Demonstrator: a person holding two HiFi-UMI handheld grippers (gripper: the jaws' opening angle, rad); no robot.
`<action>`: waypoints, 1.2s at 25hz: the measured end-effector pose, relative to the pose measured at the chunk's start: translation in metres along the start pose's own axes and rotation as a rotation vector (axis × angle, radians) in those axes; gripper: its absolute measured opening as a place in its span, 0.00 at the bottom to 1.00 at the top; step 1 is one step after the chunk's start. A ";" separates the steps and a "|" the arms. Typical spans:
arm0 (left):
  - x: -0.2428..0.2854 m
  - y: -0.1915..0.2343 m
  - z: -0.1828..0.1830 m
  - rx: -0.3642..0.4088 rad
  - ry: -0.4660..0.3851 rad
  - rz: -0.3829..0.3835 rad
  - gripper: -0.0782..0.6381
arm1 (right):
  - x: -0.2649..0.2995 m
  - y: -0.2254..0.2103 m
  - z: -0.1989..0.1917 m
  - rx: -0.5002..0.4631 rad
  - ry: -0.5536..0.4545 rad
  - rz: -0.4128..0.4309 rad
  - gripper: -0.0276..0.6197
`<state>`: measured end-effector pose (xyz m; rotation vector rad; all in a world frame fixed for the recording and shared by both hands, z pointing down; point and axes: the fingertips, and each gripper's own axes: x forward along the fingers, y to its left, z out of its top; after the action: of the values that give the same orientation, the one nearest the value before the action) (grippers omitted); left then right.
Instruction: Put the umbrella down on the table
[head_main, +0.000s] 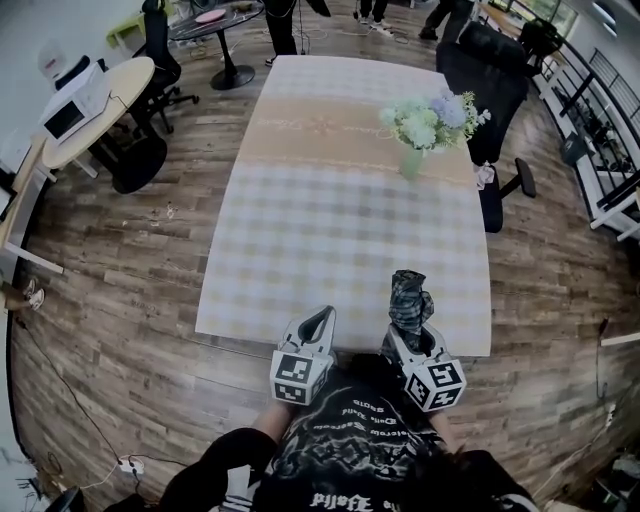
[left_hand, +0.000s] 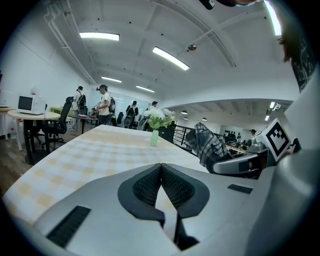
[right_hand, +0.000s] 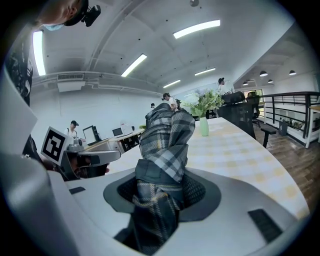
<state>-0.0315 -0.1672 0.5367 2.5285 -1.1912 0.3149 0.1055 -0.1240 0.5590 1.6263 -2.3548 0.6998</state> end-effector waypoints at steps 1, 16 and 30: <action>0.000 -0.006 -0.004 0.006 0.003 0.004 0.14 | -0.004 -0.003 -0.004 -0.007 0.001 0.002 0.34; -0.001 0.042 0.000 -0.010 0.039 0.096 0.14 | 0.053 0.001 0.045 -0.062 0.021 0.062 0.34; 0.044 0.020 -0.002 -0.003 0.031 0.183 0.14 | 0.115 -0.042 0.084 -0.280 0.138 0.228 0.34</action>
<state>-0.0196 -0.2092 0.5567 2.4072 -1.4123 0.3934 0.1096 -0.2721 0.5452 1.1722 -2.4288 0.4754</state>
